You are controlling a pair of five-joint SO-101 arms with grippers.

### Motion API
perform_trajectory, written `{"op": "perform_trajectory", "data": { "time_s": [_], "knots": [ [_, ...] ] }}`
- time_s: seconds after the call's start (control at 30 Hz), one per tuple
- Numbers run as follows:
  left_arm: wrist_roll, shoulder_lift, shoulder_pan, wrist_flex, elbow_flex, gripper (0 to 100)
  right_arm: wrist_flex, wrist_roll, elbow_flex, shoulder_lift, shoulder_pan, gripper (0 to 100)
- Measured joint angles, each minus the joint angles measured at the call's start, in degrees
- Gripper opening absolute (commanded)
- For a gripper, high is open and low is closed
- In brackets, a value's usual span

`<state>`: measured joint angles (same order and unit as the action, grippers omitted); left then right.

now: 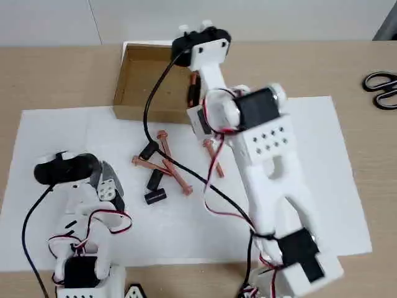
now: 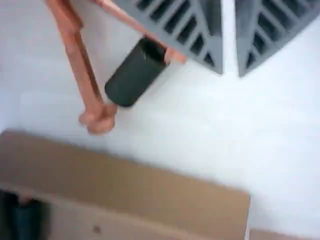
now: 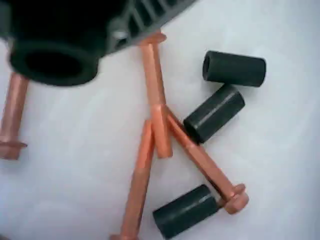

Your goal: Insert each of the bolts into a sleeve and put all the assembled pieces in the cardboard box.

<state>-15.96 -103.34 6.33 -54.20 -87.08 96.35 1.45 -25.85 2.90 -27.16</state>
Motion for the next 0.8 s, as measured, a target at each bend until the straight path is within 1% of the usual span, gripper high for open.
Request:
{"op": "perform_trajectory", "data": {
  "time_s": [0.2, 0.37, 0.47, 0.57, 0.8],
  "knots": [
    [0.00, 0.00, -0.09, -1.05, 0.00, 1, -1.49, 0.00, 10.02, 10.02, 0.26, 0.5],
    [0.00, 0.00, -0.09, -2.29, 0.00, 1, -1.67, -0.35, 20.40, 22.33, -0.97, 0.5],
    [1.93, 0.00, -0.88, -3.16, -0.44, 1, -2.81, -1.23, 28.66, 30.33, -1.76, 0.5],
    [3.08, 0.00, -2.37, -4.13, -1.05, 1, -7.47, -1.41, 38.24, 37.36, -0.97, 0.5],
    [3.43, 0.00, -3.25, -4.13, -1.05, 1, -25.58, -1.41, 59.96, 54.95, 2.37, 0.4]
  ]
}}
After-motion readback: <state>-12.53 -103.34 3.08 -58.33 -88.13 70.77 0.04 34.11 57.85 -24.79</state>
